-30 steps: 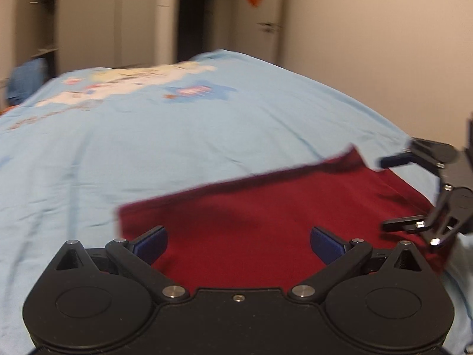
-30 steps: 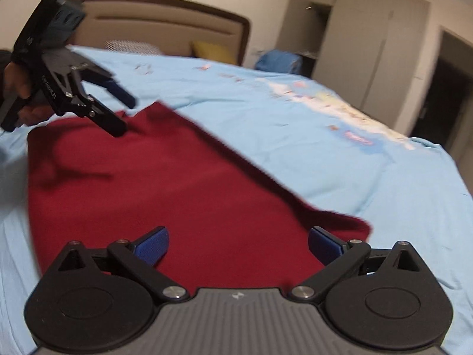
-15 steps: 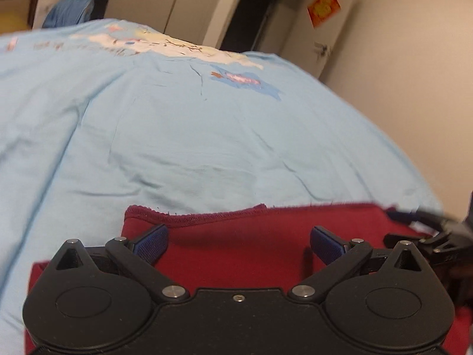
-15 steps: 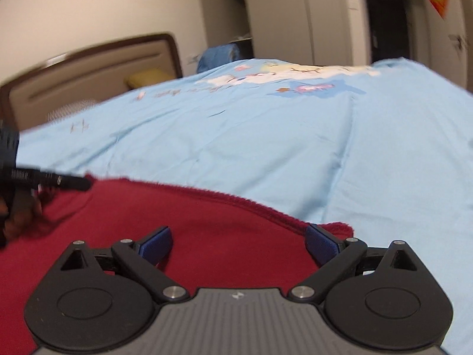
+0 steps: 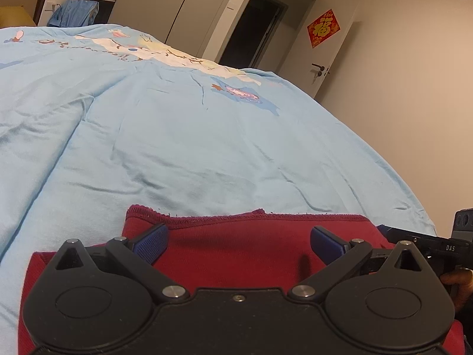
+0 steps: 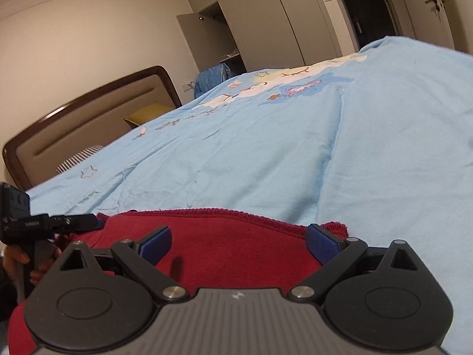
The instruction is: Fold small clothes
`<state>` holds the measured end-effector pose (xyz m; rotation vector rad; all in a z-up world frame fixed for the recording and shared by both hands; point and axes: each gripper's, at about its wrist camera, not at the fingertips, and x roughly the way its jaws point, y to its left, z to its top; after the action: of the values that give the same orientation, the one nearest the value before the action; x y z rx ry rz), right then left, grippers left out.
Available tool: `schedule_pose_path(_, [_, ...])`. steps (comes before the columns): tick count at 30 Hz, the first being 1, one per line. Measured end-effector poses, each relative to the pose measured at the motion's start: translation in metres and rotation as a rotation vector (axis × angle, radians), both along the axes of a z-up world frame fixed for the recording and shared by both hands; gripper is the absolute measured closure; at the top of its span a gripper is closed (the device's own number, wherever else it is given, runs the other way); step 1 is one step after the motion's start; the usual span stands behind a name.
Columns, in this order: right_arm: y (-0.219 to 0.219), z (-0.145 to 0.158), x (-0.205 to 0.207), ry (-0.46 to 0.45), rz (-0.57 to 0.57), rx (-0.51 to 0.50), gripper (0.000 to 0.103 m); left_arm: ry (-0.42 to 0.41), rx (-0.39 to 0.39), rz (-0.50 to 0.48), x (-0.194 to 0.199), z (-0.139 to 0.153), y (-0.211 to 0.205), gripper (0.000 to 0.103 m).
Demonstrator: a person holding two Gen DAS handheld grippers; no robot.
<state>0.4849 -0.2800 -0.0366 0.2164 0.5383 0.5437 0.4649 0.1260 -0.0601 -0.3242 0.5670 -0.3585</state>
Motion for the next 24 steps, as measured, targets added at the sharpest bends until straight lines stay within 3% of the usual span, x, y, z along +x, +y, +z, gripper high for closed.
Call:
schedule_pose_path(6, [0.021,0.030,-0.069,-0.138,-0.025,-0.236,0.000,-0.121,0.085,0.087,-0.053,0.039,-0.004,0.001])
schedule_pose_path(12, [0.036,0.021,-0.163,-0.210,-0.014,-0.325,0.000,-0.188,0.175,0.181,-0.142,0.052,-0.013,0.001])
schedule_pose_path(17, [0.043,-0.008,-0.211,-0.238,-0.145,-0.490,0.000,-0.094,0.250,0.253,-0.198,0.030,-0.015,0.001])
schedule_pose_path(19, [0.040,-0.014,-0.220,-0.246,-0.185,-0.488,0.000,-0.066,0.241,0.290,-0.216,0.019,-0.011,0.001])
schedule_pose_path(24, [0.038,-0.023,-0.234,-0.242,-0.261,-0.468,0.000,-0.039,0.118,0.390,-0.247,0.001,0.005,0.001])
